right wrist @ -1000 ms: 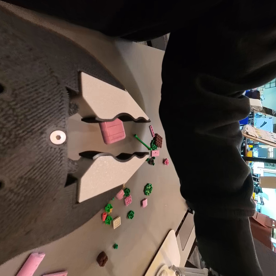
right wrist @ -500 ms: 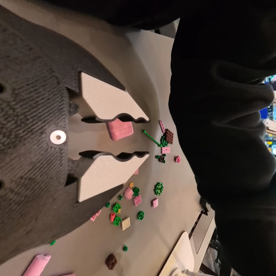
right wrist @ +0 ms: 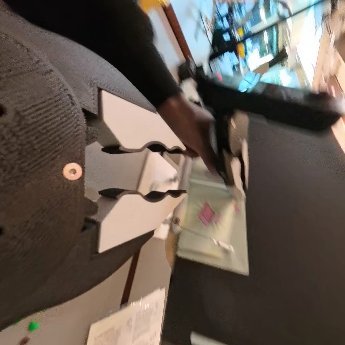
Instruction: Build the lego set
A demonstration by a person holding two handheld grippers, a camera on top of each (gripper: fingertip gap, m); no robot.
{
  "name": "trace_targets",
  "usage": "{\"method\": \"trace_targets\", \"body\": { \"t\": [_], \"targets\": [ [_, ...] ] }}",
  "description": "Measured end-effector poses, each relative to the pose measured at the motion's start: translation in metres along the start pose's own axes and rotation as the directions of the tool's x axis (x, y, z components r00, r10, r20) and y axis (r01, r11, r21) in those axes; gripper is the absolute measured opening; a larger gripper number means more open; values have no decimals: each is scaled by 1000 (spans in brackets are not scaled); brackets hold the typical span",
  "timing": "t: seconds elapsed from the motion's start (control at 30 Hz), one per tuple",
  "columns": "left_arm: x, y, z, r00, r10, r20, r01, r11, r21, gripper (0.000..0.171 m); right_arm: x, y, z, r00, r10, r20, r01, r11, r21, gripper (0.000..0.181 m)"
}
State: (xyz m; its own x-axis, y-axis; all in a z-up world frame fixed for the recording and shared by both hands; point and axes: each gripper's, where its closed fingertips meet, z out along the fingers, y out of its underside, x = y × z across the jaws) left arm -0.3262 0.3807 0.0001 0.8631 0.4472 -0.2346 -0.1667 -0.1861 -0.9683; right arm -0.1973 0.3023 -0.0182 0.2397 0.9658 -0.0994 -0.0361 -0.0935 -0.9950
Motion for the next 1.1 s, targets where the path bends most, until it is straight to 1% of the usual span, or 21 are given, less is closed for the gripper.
{"method": "trace_targets", "body": {
  "t": [0.07,0.1,0.2,0.23,0.27,0.3,0.33,0.37,0.43,0.53,0.63,0.77,0.9,0.93,1.03,1.1],
  "targets": [
    [0,0,0,999,-16,-27,17,1000,1,1,39,-11,31,990,49,-131,-44,998,40,34],
    [0,0,0,999,-23,-42,23,1000,1,1,54,-10,44,982,83,-169,-76,996,47,35],
    [0,0,-1,997,-19,-70,20,1000,12,1,82,11,76,965,178,-195,-179,984,13,38],
    [0,0,0,997,-2,-71,3,1000,20,1,87,17,82,961,191,-198,-193,981,9,34],
    [0,0,0,997,13,-73,-11,1000,26,1,90,21,85,962,190,-196,-193,981,4,23],
    [0,0,0,997,20,-77,-18,999,31,1,91,22,87,966,182,-184,-184,983,4,7],
    [0,0,0,996,19,-82,-16,999,34,1,95,23,87,967,172,-187,-173,985,12,0],
    [0,0,0,996,12,-90,-8,999,38,1,95,22,87,973,160,-168,-159,987,17,0],
    [-1,0,-1,995,-8,-101,12,999,43,1,95,22,86,973,193,-130,-189,981,41,0],
    [-2,0,-2,996,-15,-93,20,998,55,0,99,22,81,948,296,-114,-278,949,150,0],
    [-7,-2,-7,998,-15,-67,20,997,80,0,104,23,76,940,314,-131,-276,930,243,0],
    [-16,-3,-17,997,-66,-40,70,990,120,0,105,22,78,938,318,-140,-275,926,259,0],
    [-24,-3,-25,995,-100,-12,101,983,154,6,107,22,78,939,315,-137,-274,928,254,0],
    [-24,-4,-26,994,-106,-11,106,982,159,10,108,22,78,938,318,-136,-277,927,254,0],
    [-15,-14,-31,996,-77,-47,84,978,193,38,108,22,79,942,308,-133,-269,930,249,0],
    [0,-27,-32,994,-17,-105,40,976,214,41,108,22,79,949,280,-144,-242,941,238,0]
  ]
}}
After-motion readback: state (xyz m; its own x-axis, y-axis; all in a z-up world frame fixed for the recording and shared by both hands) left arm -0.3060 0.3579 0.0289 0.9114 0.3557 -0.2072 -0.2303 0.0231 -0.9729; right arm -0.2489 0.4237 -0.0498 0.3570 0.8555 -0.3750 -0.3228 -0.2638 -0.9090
